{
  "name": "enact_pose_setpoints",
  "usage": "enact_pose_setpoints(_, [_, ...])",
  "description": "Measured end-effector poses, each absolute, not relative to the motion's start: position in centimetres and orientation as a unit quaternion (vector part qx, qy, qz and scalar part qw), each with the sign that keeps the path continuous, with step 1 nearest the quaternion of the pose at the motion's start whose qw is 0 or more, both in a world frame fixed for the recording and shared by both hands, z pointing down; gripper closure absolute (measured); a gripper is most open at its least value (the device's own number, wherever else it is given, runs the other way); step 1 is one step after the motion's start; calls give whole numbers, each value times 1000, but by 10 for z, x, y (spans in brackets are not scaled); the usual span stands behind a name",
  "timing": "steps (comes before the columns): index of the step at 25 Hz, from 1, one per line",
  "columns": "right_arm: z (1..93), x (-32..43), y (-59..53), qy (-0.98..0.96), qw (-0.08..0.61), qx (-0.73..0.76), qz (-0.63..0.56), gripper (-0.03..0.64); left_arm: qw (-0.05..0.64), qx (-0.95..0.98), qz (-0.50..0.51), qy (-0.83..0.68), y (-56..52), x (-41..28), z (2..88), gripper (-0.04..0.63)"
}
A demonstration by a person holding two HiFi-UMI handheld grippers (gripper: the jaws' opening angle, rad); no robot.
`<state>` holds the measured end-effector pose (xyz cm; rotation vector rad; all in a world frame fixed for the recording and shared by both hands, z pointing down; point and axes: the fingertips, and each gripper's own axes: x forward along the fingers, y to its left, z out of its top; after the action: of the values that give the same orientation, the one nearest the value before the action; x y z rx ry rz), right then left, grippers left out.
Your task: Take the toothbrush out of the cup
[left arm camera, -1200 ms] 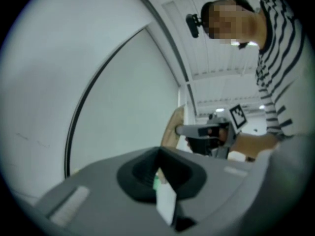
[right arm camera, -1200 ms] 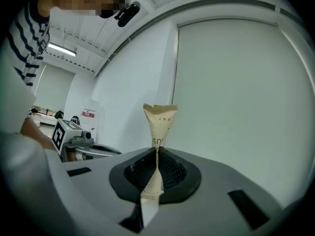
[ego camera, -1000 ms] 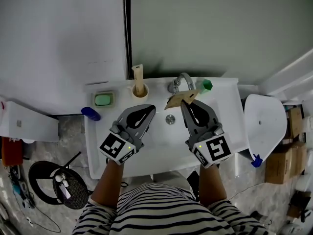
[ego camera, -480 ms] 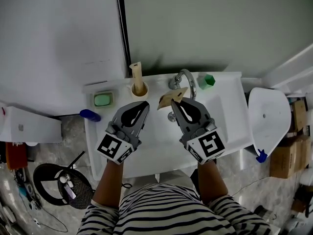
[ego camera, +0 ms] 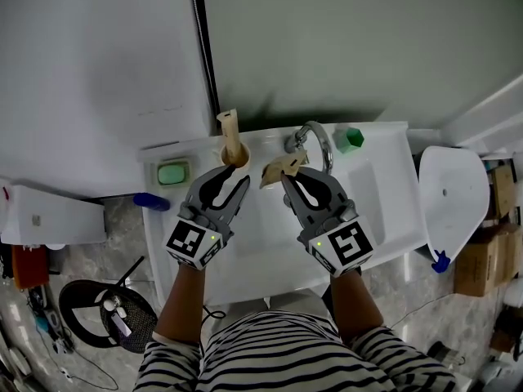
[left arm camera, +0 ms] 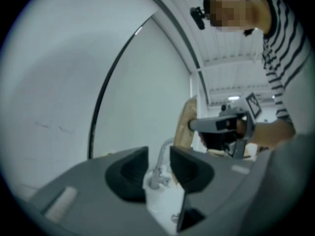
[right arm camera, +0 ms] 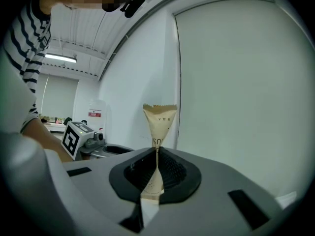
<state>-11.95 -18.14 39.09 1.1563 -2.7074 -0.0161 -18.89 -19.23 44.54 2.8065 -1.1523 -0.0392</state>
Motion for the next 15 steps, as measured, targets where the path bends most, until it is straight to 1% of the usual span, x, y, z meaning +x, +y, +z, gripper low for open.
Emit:
enact_pose_setpoints(8, [400, -128, -194, -916, 109, 387, -4, 601, 68, 914, 10, -399, -228, -201, 468, 390])
enact_pose_setpoints(15, [404, -129, -205, -915, 118, 386, -9, 601, 75, 898, 51, -430, -265, -209, 494, 350])
